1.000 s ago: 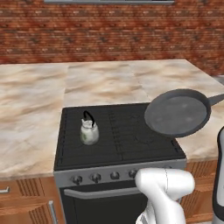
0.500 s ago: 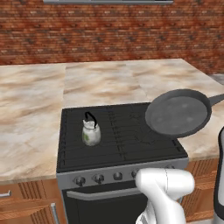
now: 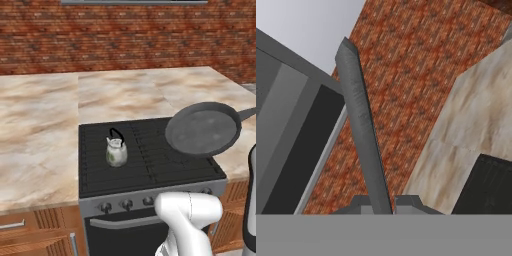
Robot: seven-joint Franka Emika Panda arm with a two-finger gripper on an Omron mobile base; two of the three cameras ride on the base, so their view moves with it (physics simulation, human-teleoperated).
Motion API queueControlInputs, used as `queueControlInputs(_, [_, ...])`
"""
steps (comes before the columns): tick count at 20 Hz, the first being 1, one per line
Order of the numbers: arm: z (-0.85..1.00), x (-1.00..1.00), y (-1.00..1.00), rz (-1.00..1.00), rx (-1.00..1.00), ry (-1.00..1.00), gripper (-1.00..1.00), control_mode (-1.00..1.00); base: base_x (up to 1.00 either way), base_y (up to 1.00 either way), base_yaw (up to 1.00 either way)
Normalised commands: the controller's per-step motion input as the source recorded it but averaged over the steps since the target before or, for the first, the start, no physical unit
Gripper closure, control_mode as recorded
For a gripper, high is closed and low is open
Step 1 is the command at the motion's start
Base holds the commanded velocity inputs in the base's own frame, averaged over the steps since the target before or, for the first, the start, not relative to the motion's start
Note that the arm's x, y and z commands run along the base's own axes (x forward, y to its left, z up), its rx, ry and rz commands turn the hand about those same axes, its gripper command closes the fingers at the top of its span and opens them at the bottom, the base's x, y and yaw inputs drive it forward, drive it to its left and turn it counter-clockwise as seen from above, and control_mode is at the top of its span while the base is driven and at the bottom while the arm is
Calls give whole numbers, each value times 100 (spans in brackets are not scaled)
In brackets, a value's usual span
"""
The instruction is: Pick the pan from the cabinet and place it on the stove. Then turn on the stove burner for the pan.
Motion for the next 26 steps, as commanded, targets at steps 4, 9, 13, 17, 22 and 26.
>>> queueControlInputs(4, [0, 0, 0, 0, 0, 0, 100, 100, 29, 19, -2])
queueControlInputs(9, [0, 0, 0, 0, 0, 0, 100, 100, 14, 24, -1])
queueControlInputs(13, [0, 0, 0, 0, 0, 0, 100, 100, 0, 36, 0])
queueControlInputs(17, [0, 0, 0, 0, 0, 0, 100, 100, 1, 42, 0])
queueControlInputs(22, [0, 0, 0, 0, 0, 0, 100, 100, 12, 37, 0])
queueControlInputs(26, [0, 0, 0, 0, 0, 0, 100, 100, 16, 35, 0])
